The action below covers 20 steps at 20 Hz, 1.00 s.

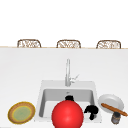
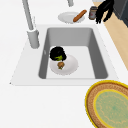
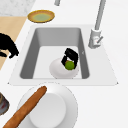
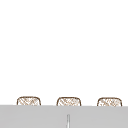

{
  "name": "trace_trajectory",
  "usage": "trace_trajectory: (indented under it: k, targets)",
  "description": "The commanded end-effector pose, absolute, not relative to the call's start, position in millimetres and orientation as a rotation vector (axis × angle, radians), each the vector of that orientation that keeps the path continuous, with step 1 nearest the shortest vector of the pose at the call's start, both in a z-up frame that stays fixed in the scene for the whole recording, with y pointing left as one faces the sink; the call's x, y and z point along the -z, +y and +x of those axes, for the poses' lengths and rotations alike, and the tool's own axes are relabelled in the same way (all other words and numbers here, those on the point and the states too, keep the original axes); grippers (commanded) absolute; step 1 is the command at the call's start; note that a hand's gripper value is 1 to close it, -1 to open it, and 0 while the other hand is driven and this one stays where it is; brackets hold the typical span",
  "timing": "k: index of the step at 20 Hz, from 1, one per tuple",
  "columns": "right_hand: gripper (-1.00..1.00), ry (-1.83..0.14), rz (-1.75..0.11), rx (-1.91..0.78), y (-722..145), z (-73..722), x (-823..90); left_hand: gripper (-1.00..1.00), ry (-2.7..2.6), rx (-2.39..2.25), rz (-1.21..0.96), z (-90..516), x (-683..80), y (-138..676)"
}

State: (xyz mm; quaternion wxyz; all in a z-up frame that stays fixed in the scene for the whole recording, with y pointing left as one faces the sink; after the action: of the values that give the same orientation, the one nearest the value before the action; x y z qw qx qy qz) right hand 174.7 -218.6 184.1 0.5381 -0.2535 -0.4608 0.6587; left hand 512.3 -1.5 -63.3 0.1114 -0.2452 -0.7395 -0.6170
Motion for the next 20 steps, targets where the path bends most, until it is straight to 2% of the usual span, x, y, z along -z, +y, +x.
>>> trace_trajectory:
  k: [1, 20]
  targets:
    - [0.0, -1.096, -0.603, -1.567, -218.6, 174.7, -184.1, 1.0, -2.133, 1.817, -0.732, 505.5, 41.7, 8.4]
    - [0.0, -1.096, -0.603, -1.567, -218.6, 174.7, -184.1, 1.0, -2.122, 1.761, -0.732, 476.5, -18.8, 99.4]
